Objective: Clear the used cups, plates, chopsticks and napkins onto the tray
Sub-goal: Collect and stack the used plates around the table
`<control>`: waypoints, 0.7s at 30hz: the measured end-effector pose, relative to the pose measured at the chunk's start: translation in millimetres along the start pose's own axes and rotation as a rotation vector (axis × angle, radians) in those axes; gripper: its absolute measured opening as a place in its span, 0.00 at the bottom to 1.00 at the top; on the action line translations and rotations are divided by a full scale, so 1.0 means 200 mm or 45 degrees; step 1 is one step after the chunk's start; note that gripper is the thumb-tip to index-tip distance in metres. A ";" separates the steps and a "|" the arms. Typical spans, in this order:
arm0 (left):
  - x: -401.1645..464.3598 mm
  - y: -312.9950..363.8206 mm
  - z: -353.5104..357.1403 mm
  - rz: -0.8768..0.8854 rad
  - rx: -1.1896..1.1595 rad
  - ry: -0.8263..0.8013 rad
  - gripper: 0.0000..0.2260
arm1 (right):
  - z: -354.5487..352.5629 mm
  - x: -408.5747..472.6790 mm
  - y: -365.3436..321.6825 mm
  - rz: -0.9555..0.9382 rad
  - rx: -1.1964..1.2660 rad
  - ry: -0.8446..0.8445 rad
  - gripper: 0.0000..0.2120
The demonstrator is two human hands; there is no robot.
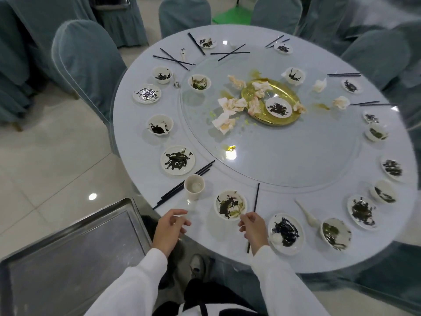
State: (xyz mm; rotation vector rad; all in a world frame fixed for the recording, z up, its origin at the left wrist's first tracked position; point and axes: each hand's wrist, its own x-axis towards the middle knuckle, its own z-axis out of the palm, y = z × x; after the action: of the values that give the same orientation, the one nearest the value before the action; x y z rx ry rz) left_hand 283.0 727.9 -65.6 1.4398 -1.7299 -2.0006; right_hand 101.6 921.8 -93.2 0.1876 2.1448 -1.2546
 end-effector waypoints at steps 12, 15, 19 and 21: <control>-0.25 -0.07 -0.02 0.084 -0.068 -0.235 0.06 | -0.09 -0.47 0.13 -0.143 0.081 0.018 0.07; -0.36 -0.09 -0.05 0.069 -0.094 -0.292 0.04 | -0.07 -0.63 0.16 -0.159 0.120 0.003 0.07; -0.52 -0.18 -0.11 0.079 -0.023 -0.350 0.06 | -0.03 -0.85 0.25 -0.207 0.171 -0.015 0.08; -0.61 -0.22 -0.16 0.123 -0.008 -0.367 0.06 | 0.00 -0.95 0.29 -0.221 0.230 -0.005 0.08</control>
State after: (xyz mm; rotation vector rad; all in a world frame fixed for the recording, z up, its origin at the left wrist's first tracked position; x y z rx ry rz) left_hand 390.6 798.0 -30.9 1.0845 -1.8565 -2.2477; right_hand 275.7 988.5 -24.4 0.0761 2.0796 -1.5485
